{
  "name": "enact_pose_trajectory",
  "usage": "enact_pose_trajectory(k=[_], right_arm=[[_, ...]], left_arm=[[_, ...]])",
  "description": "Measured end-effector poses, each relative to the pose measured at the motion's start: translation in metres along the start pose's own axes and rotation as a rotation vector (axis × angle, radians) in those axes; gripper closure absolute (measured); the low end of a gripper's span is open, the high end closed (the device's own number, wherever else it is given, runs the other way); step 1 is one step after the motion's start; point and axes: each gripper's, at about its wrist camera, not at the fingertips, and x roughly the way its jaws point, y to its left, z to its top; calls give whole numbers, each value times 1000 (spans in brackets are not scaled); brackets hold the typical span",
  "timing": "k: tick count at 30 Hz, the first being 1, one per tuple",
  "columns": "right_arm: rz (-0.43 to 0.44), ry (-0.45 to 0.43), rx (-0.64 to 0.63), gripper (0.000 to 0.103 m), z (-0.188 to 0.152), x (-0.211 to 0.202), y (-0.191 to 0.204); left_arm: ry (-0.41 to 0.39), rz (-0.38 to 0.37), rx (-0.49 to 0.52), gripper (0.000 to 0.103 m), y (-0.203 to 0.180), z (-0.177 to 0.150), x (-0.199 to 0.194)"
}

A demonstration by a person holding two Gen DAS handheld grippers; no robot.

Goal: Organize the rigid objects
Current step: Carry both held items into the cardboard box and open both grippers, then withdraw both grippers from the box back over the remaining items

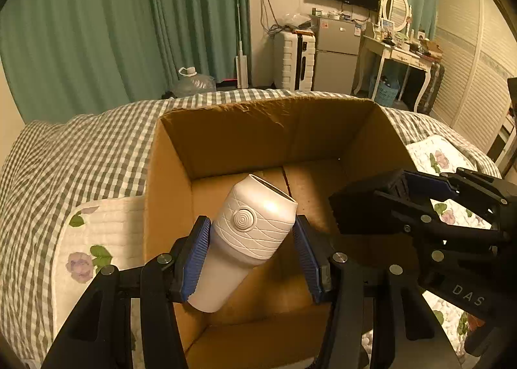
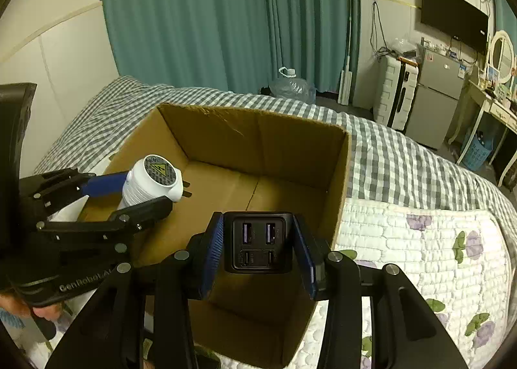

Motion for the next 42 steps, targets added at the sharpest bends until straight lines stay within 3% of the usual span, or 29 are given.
enact_pose_trajectory(k=[5, 7, 8, 11, 17, 26, 34, 42], right_arm=[[-6, 8, -21, 59, 1, -2, 7], [-29, -29, -23, 33, 4, -15, 8], [-36, -48, -18, 31, 6, -24, 7], [-51, -87, 0, 29, 8, -55, 5], [-122, -144, -11, 19, 2, -135, 15], [-210, -166, -38, 11, -23, -221, 41], [-194, -152, -48, 7, -72, -246, 63], [-185, -45, -45, 7, -126, -202, 74]], left_arm=[[-19, -12, 7, 47, -2, 0, -8], [-24, 1, -4, 39, 1, 2, -15], [-22, 6, -13, 39, 2, 3, -19], [-18, 22, -35, 39, 4, 6, -42], [-91, 42, -26, 37, 2, 0, -116], [-162, 35, -35, 36, -1, -40, -208], [-146, 78, -44, 36, -9, -90, -220], [-70, 163, -46, 36, -12, -151, -180]])
